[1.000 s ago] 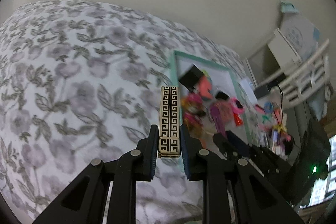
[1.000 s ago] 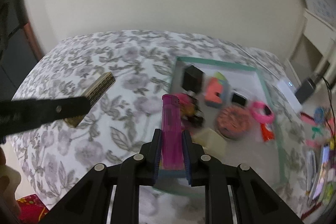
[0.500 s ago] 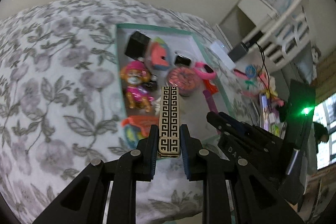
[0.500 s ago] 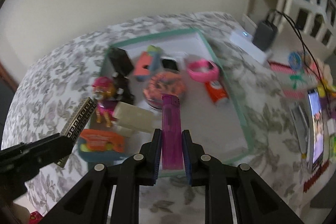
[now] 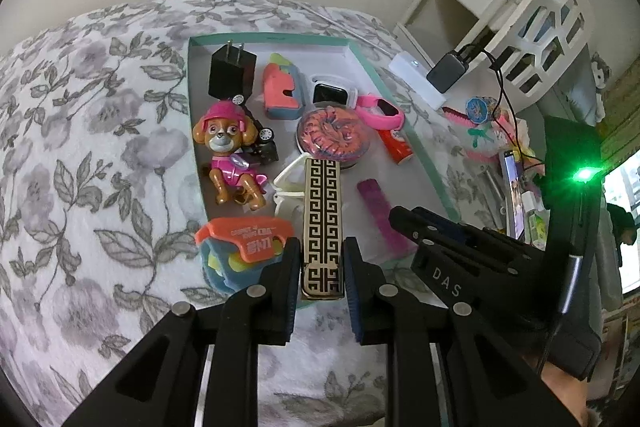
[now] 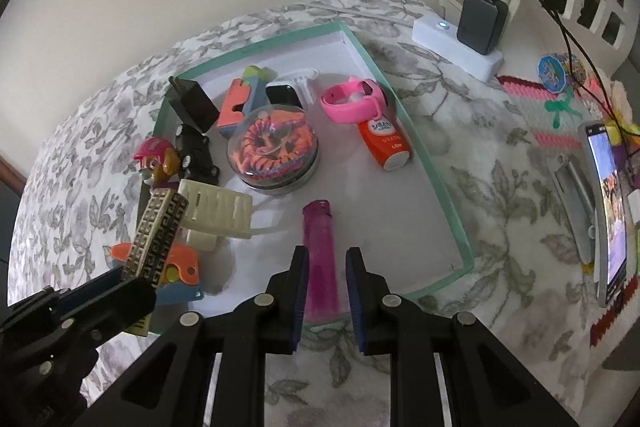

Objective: Organize rigid objects

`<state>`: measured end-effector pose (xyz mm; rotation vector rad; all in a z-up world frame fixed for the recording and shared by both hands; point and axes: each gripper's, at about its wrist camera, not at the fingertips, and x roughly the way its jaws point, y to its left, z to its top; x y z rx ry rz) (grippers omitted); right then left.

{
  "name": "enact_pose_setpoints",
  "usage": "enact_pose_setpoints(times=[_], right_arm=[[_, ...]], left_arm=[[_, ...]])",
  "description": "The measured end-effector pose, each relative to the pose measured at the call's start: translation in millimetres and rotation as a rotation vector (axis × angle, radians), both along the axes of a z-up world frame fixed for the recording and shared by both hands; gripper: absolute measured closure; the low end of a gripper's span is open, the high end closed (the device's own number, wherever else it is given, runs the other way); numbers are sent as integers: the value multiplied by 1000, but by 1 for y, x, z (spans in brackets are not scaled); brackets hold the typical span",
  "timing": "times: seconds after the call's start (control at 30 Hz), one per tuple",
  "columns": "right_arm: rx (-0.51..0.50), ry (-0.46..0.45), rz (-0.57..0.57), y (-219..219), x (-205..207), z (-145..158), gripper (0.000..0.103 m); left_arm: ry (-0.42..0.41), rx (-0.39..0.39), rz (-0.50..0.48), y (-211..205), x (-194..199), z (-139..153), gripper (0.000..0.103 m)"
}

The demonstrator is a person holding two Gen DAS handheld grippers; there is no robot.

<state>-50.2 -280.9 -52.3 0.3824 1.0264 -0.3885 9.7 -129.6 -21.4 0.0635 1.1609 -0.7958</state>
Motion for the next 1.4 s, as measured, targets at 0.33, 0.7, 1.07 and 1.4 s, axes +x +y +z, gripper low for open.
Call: enact_pose_setpoints(times=[0.33,0.7,1.07,1.4], right_arm=[[-36,10,39,8,5,1,82],[-92,39,95,22,8,0,69],[-106,-14,153,47,3,14,29],[-149,-66,185,71,-6,30,2]], left_arm=[[-48,-35,36,13,4,15,66],[-84,1,174,42,18,23,35],[-168,158,330,109,27,22,3],[-119,125,360,134,15,19,3]])
